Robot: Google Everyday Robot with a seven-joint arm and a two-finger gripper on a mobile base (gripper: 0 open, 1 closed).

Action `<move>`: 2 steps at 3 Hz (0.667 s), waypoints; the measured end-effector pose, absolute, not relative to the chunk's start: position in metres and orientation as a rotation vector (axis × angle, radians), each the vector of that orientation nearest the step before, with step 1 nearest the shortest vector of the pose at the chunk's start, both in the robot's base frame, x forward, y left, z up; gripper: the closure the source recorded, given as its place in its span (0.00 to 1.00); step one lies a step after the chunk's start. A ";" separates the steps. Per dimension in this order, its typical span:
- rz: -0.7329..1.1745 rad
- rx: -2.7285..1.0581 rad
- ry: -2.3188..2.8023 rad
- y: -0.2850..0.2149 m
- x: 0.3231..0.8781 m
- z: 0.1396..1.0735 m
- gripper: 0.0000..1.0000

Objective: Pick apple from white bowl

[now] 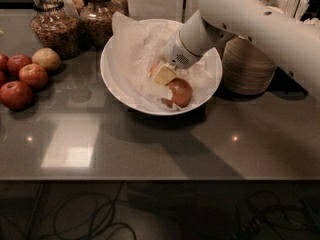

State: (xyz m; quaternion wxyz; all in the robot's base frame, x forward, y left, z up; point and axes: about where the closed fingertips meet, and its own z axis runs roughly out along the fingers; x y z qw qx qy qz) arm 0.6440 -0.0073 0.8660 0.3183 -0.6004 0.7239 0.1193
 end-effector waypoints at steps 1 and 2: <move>0.314 -1.579 1.904 -0.007 0.644 0.866 0.59; 0.314 -1.579 1.904 -0.007 0.644 0.866 0.82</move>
Offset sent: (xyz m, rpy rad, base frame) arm 0.0000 0.0000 0.0000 0.0000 0.0000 0.0000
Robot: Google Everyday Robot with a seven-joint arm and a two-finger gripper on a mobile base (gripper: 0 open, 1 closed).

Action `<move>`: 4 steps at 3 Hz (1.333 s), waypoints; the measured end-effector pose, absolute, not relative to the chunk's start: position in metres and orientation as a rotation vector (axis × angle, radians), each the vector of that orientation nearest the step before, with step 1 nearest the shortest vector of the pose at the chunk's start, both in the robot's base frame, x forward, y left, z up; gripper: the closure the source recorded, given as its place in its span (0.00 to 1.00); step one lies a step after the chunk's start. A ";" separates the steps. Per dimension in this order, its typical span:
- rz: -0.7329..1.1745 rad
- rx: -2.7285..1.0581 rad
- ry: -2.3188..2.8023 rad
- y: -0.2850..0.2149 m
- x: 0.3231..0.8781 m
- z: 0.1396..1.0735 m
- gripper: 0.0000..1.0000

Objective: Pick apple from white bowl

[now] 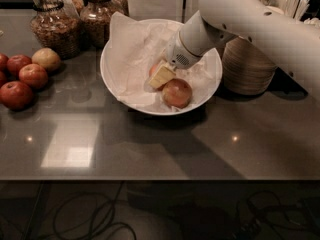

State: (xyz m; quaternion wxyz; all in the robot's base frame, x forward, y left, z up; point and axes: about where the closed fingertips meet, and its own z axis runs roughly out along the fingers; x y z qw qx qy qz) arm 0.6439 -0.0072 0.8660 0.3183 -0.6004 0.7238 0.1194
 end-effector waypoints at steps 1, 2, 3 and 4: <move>0.314 -1.579 1.904 -0.007 0.644 0.866 1.00; 0.314 -1.579 1.904 -0.007 0.644 0.866 1.00; 0.351 -1.574 1.878 -0.007 0.641 0.869 1.00; 0.408 -1.552 1.792 -0.010 0.626 0.893 1.00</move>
Offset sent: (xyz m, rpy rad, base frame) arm 0.0000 0.0000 0.0000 0.0000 0.0000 0.0000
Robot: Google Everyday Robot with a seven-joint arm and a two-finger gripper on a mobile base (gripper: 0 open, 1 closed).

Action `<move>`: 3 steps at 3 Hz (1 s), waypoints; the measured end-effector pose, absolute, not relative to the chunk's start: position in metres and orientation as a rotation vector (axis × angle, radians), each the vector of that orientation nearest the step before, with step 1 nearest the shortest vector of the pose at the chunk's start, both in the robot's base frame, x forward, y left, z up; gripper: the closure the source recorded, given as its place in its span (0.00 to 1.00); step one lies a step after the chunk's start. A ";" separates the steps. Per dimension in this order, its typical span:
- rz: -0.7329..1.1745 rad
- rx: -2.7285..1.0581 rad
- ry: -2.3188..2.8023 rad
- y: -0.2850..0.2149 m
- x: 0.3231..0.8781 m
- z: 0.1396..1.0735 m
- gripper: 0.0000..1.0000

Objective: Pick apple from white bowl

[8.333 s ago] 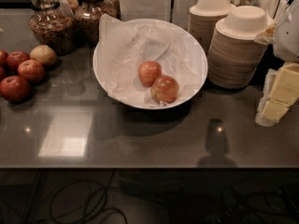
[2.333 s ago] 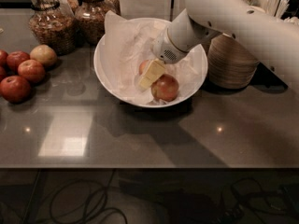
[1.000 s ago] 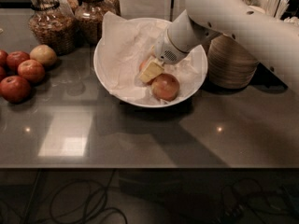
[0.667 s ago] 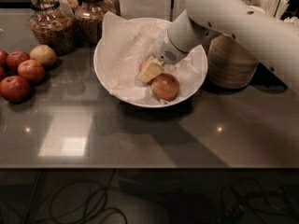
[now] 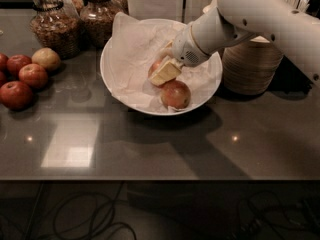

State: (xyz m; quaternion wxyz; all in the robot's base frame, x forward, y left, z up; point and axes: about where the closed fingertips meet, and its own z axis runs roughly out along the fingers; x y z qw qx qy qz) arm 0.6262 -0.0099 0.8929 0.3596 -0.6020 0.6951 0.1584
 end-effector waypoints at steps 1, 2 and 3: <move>0.456 -1.524 1.672 -0.016 0.606 0.930 1.00; 0.476 -1.489 1.561 -0.029 0.587 0.968 1.00; 0.478 -1.483 1.555 -0.031 0.586 0.970 1.00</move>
Offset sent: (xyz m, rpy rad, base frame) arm -0.0626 -0.0416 0.1233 0.2760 -0.2182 0.0990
